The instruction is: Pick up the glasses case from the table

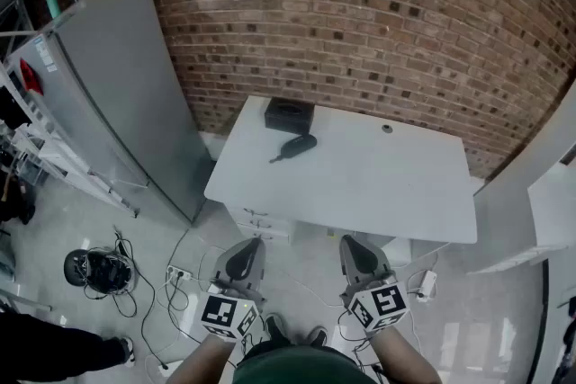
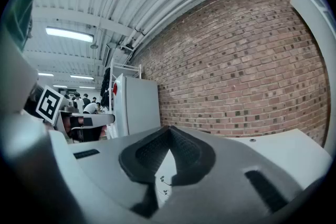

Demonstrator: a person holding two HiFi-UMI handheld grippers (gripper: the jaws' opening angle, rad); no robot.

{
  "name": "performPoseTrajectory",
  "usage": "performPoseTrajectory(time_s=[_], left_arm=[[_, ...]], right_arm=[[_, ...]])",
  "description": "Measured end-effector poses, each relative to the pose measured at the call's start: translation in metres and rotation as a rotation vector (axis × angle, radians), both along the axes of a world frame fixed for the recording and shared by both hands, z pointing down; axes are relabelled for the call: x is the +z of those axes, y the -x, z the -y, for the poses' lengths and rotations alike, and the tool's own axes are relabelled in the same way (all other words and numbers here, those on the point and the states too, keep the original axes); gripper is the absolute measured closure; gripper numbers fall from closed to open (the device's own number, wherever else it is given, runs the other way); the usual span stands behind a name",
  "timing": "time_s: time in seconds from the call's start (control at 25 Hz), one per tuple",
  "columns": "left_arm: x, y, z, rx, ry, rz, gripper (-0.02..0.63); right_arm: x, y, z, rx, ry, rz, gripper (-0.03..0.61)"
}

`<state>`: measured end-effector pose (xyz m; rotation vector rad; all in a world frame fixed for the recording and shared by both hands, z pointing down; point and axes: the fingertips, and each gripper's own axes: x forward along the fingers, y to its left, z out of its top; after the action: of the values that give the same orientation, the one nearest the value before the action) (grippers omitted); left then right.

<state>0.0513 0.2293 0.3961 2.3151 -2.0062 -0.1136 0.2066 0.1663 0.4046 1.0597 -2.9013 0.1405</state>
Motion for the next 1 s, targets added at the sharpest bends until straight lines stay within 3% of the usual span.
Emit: performPoseTrajectory(time_s=[0.44,1.0], left_arm=[[0.006,0.065,0.0,0.033,-0.01,-0.026,0.601],[0.017,0.129,0.01,-0.036,0.034,-0.059,0.6]], right_arm=[[-0.003,0.05,0.001,0.063,-0.023,-0.033,0.578],[0.008,0.085,0.024,0.087,-0.004,-0.046,0.577]])
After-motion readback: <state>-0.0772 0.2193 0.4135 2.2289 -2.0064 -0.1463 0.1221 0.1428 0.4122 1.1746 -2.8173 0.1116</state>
